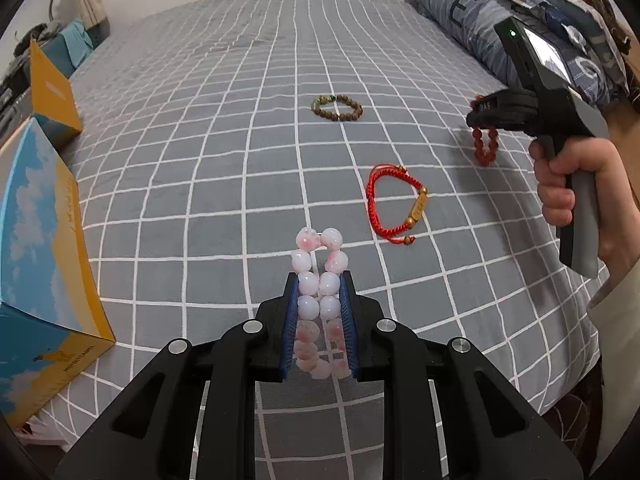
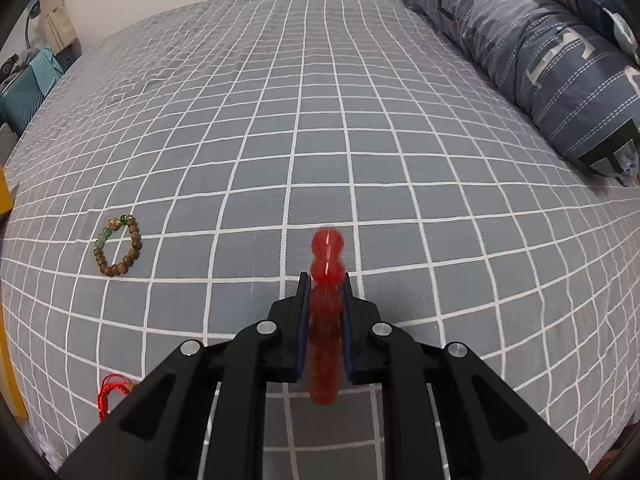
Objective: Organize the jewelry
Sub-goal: 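Carry the pink and red bead bracelets over the white box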
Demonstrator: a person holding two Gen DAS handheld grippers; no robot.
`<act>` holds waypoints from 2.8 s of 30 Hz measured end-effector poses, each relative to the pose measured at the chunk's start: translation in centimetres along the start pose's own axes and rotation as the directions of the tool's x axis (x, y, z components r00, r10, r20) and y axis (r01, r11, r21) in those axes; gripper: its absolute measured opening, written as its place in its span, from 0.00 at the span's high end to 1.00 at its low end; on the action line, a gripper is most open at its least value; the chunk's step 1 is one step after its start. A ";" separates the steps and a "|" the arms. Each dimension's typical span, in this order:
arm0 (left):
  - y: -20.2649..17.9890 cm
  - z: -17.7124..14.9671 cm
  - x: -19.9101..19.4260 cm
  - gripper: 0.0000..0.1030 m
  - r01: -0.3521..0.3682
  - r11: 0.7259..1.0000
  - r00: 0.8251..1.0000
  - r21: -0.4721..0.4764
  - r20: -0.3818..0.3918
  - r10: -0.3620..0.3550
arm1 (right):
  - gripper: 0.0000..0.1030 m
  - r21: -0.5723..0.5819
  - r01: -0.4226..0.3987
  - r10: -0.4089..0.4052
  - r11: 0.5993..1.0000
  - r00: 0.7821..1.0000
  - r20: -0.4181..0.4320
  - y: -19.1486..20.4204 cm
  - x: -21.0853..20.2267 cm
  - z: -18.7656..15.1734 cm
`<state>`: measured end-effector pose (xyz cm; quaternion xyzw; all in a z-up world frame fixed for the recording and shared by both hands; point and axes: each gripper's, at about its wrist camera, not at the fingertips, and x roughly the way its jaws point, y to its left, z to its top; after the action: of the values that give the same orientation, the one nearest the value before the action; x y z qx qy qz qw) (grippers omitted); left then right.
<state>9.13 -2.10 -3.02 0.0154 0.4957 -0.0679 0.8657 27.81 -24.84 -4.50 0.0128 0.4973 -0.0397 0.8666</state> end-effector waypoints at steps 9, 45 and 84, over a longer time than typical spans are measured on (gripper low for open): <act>1.1 0.8 -1.2 0.81 -0.016 1.000 0.999 -0.021 0.043 0.017 | 0.88 -0.005 -0.001 0.001 1.000 0.999 0.054 -0.2 -3.1 -0.4; 4.8 7.3 -8.8 0.81 -0.166 0.977 0.966 -0.134 0.175 0.188 | 0.88 -0.027 -0.063 0.066 0.998 0.982 0.176 0.5 -14.1 -2.2; 33.3 -2.8 -19.5 0.81 -0.366 0.800 0.902 -0.476 0.030 0.430 | 0.88 -0.401 -0.362 0.451 0.841 0.880 0.151 36.1 -25.2 -5.3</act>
<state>1.42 33.14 11.00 -0.0906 0.4227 0.2340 0.8709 13.59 12.85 13.94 -0.0453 0.3737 0.2370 0.8956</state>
